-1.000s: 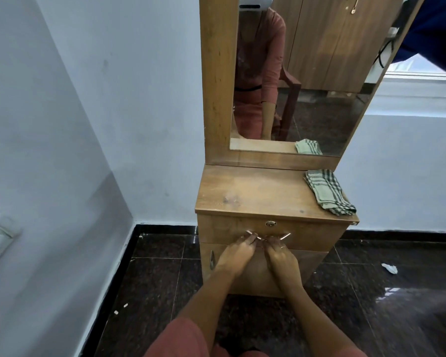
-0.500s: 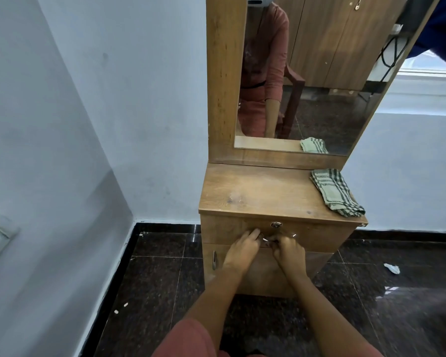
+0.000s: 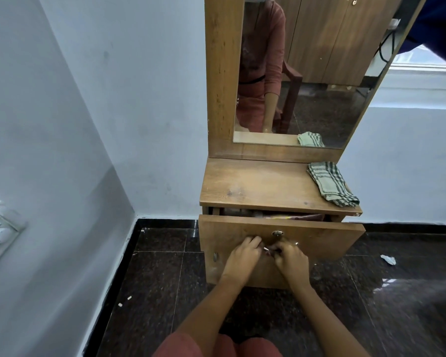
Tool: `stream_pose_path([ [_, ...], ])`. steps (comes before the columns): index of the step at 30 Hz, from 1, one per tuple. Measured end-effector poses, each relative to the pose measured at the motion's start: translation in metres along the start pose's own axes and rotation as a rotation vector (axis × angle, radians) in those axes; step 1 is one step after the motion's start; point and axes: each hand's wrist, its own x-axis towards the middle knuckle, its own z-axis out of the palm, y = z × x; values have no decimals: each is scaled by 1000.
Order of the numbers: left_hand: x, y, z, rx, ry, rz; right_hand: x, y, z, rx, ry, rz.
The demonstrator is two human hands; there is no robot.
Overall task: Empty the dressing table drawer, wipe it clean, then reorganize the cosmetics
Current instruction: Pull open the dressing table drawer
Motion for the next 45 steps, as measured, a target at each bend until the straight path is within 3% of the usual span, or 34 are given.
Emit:
stream_pose_path([
  [11,-55,32,-4,23,-1,7,-75,13,-2,47,90,-67],
  [17,-85,43,4,5,-4,-3,-103,25,4,98,20,-1],
  [23,-104,53,5,-2,33,11,-121,36,9,82,36,-129],
  [36,-138,67,19,-22,225,86,-166,48,6,171,-137,-105],
  [41,-151,74,19,-41,274,104,-178,58,12,147,-54,-228],
  [45,-154,80,17,-51,223,80,-184,49,2,215,-70,-138],
])
